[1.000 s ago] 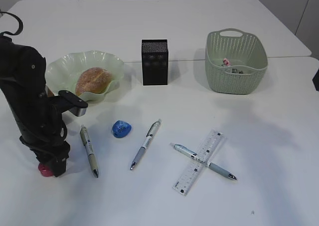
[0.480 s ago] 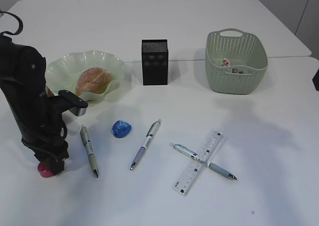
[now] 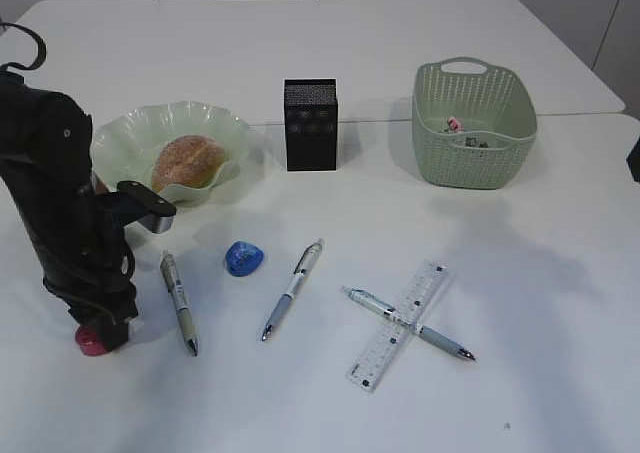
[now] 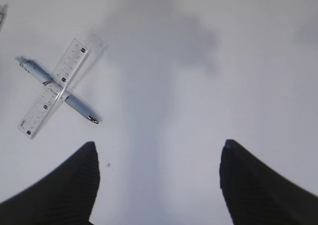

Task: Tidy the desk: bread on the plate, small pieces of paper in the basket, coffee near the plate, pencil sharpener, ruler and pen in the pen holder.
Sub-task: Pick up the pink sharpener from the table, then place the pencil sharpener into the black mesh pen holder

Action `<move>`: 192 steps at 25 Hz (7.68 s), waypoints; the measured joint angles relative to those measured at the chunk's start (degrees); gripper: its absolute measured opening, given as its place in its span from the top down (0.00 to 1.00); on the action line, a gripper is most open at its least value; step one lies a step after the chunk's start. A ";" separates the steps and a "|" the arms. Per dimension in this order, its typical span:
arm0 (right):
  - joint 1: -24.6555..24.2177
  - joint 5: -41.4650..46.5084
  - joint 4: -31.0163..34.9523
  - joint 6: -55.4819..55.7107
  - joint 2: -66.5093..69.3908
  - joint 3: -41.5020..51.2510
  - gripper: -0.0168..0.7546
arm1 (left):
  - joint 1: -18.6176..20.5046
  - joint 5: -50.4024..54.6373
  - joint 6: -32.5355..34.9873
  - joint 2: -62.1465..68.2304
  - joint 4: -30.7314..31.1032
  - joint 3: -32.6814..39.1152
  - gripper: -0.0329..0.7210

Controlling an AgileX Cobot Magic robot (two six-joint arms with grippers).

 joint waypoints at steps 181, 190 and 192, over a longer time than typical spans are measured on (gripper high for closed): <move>0.00 -7.42 -0.96 0.00 0.10 0.00 0.22 | -10.41 -66.42 -5.92 22.17 -17.60 -35.46 0.55; 0.00 -7.42 -0.96 0.00 0.10 0.00 0.22 | -10.41 -66.04 -5.92 24.29 -17.60 -39.12 0.55; 0.00 -7.42 -0.96 0.00 0.10 0.00 0.22 | -10.41 -65.93 -5.92 24.29 -17.60 -39.12 0.55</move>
